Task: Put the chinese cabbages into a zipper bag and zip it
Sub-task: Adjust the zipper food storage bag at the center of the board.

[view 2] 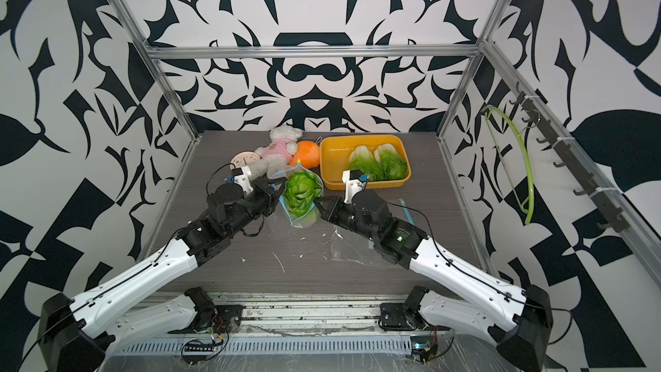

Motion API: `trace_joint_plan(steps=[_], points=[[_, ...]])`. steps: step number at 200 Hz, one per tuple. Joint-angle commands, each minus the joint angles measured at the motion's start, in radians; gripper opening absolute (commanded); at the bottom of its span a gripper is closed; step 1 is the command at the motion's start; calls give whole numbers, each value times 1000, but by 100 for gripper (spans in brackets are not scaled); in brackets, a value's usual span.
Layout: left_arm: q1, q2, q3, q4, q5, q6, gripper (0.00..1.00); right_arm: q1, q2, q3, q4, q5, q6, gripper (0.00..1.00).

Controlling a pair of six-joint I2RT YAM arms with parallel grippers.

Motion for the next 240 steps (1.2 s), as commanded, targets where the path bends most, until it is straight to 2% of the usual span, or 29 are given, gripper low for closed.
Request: trace_joint_plan(steps=[1, 73, 108, 134, 160, 204, 240], points=[[0, -18, 37, -28, -18, 49, 0, -2, 2, 99, -79, 3, -96, 0], [6, 20, 104, -46, -7, 117, 0, -2, 95, 300, -222, -37, -218, 0], [8, 30, 209, -211, -10, 235, 0, -1, 151, 418, -300, -64, -277, 0], [18, 37, 230, -253, -12, 296, 0, -2, 174, 466, -308, -75, -308, 0], [25, 69, 327, -396, -26, 402, 0, -3, 203, 549, -386, -40, -368, 0], [36, 170, 455, -522, 16, 525, 0, -35, 270, 575, -406, -47, -396, 0], [79, 243, 451, -517, 68, 547, 0, -88, 300, 534, -389, -68, -396, 0]])
